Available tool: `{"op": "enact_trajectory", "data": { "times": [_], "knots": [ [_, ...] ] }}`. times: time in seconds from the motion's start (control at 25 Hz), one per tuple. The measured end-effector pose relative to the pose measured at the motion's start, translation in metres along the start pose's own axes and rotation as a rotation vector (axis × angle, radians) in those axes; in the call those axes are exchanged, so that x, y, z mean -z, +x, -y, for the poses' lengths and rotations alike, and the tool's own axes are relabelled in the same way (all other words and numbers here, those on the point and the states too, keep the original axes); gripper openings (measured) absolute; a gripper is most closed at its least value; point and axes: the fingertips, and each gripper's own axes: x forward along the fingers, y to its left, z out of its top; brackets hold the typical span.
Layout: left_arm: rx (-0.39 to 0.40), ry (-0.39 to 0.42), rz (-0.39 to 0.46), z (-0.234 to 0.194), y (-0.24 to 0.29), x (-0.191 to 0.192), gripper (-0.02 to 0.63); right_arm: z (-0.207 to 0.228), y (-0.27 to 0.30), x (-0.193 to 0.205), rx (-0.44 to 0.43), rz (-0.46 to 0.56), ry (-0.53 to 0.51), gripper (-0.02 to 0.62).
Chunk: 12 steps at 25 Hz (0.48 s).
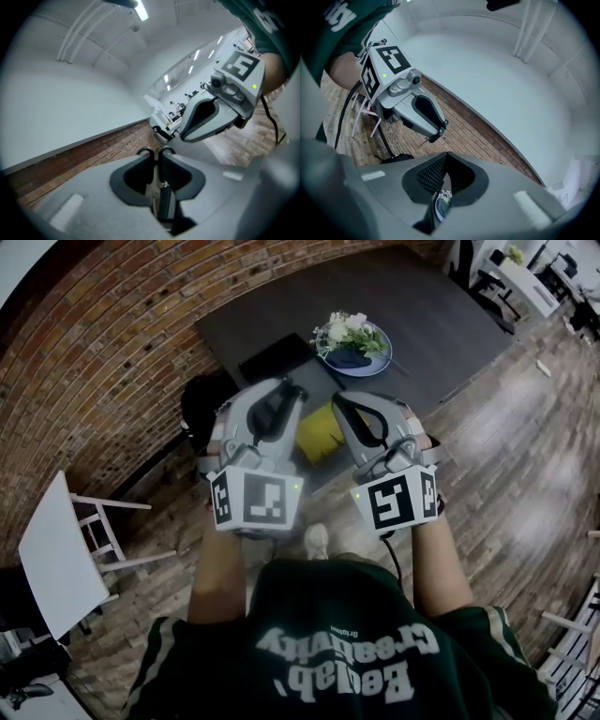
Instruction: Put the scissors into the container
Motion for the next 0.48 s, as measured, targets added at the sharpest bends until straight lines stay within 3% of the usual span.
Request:
{"op": "enact_trajectory", "data": {
  "times": [0.48],
  "knots": [
    [0.020, 0.004, 0.026, -0.017, 0.019, 0.006, 0.077, 0.014, 0.024, 0.001, 0.024, -0.015, -0.005, 0.006]
  ]
}}
